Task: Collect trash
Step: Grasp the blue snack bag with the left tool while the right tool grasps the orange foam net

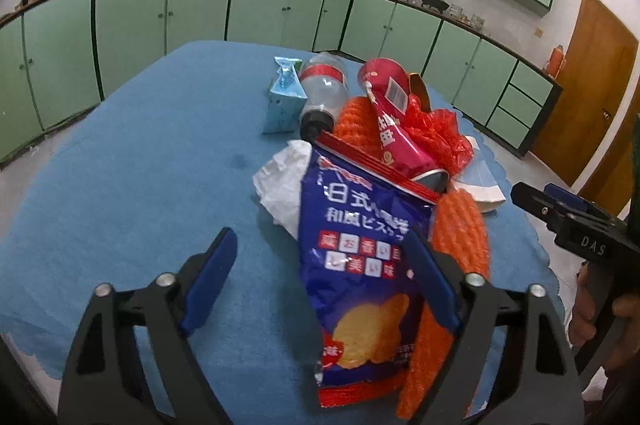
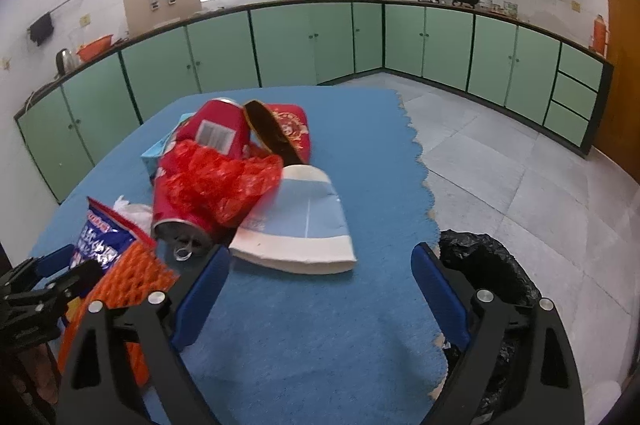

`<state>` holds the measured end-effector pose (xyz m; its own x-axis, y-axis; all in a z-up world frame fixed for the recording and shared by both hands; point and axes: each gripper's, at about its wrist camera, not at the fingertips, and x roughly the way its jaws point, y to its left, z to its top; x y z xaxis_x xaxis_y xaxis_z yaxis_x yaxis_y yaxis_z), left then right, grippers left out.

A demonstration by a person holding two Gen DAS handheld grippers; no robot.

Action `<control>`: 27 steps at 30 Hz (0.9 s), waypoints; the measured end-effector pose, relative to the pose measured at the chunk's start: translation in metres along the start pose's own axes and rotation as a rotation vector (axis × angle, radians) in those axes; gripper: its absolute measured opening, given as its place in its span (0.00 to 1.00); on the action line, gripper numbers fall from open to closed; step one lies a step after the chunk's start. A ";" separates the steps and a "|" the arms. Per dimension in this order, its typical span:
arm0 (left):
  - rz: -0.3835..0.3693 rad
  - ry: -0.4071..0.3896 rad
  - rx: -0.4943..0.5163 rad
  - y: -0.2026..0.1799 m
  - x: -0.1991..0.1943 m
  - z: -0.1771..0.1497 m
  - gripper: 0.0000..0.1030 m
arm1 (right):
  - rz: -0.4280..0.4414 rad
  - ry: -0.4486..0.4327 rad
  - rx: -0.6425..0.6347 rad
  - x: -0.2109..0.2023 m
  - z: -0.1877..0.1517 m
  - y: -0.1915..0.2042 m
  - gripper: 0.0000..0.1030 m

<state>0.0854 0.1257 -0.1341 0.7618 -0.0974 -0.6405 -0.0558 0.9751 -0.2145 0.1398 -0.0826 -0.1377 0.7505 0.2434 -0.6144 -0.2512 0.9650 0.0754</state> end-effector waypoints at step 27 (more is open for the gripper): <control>-0.045 -0.185 -0.016 -0.004 -0.050 0.025 0.04 | 0.167 -0.026 -0.039 -0.024 0.002 0.040 0.81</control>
<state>0.0635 0.1322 -0.0823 0.8693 -0.1007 -0.4839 -0.0283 0.9673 -0.2522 0.1131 -0.0491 -0.1186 0.7120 0.4029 -0.5751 -0.3967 0.9066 0.1440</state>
